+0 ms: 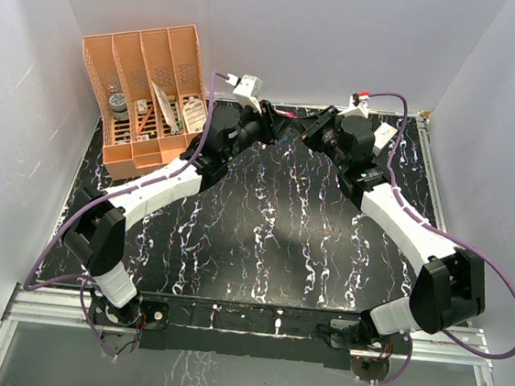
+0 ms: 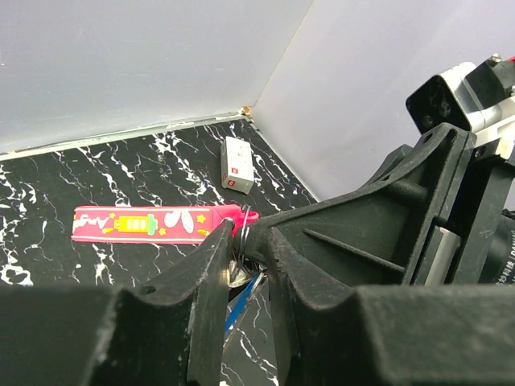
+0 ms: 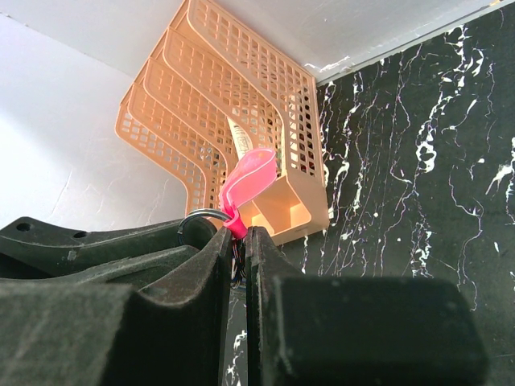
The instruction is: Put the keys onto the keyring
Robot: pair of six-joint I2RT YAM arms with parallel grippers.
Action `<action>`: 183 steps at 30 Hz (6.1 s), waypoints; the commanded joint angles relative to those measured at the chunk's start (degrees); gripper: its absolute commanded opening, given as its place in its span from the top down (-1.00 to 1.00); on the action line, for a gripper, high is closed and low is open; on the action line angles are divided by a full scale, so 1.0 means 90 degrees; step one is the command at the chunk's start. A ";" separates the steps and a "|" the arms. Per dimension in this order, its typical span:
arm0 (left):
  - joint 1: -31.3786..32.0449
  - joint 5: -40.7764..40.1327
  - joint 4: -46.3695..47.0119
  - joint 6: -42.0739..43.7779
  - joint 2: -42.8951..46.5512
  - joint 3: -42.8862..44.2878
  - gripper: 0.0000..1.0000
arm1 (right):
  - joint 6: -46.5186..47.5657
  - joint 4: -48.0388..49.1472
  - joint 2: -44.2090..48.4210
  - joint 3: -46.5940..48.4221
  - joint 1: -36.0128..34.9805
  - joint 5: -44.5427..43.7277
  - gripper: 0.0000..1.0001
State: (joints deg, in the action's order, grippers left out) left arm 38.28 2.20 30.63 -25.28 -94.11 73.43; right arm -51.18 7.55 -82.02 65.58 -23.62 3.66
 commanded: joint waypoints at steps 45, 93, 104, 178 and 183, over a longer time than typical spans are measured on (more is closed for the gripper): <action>0.0005 0.0220 -0.2424 0.0328 -0.0105 0.1735 1.00 | 0.1957 0.0209 0.1316 0.0002 0.0164 -0.0636 -0.05; -0.0377 0.2932 -0.7200 0.0911 -0.1303 0.5190 1.00 | 0.4425 0.0072 0.0476 -0.0342 0.0196 0.1510 -0.45; -0.0377 0.3067 -0.8223 0.1034 -0.1475 0.5627 1.00 | 0.4577 -0.0028 0.0562 -0.0455 0.0330 0.1224 -0.44; -0.0323 0.2588 -0.9805 0.1402 -0.2319 0.6604 1.00 | 0.3929 -0.0116 0.0473 -0.0422 0.0508 0.2343 -0.35; -0.0328 0.2617 -0.9806 0.1390 -0.2292 0.6602 1.00 | 0.3914 -0.0081 0.0418 -0.0506 0.0471 0.2289 -0.35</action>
State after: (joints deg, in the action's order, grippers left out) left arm 35.09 25.23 -56.18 -12.38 -116.46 130.69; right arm -15.42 3.20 -77.93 61.91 -18.92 24.36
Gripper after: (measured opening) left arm 0.012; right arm 0.675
